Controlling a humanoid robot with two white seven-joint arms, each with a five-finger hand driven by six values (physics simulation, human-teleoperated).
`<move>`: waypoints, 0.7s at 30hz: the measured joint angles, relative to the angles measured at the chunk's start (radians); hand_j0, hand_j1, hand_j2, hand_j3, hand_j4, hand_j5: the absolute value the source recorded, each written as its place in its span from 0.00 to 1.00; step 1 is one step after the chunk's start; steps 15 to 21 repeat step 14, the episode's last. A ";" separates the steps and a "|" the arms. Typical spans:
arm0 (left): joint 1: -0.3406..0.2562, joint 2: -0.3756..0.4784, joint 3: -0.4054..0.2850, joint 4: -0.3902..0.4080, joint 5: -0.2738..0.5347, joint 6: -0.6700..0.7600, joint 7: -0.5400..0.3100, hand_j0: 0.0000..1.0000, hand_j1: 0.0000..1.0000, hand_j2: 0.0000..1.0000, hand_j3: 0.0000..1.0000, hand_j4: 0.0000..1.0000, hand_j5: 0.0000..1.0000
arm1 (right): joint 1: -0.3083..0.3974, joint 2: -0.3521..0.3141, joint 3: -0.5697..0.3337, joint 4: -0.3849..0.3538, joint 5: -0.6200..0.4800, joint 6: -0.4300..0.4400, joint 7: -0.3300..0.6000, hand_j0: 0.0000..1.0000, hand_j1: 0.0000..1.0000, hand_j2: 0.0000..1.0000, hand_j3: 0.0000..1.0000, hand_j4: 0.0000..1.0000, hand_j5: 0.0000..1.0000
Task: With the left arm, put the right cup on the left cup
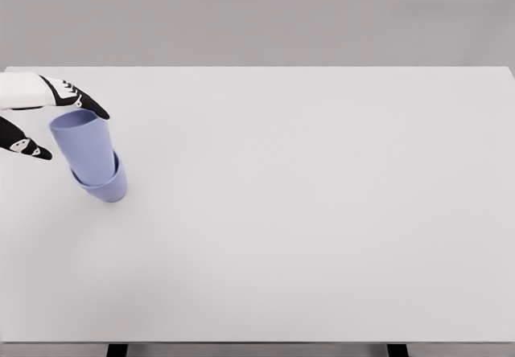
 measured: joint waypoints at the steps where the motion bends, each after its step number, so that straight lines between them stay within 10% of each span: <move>1: 0.000 0.000 0.000 0.000 0.000 0.000 0.000 0.90 0.90 0.90 0.90 0.90 0.90 | 0.000 0.000 0.000 0.000 0.000 0.000 0.000 1.00 1.00 1.00 1.00 1.00 1.00; 21: 0.080 0.006 0.143 -0.117 0.042 -0.001 0.000 1.00 1.00 1.00 1.00 1.00 1.00 | 0.000 0.000 0.000 0.000 0.000 0.000 0.000 1.00 1.00 1.00 1.00 1.00 1.00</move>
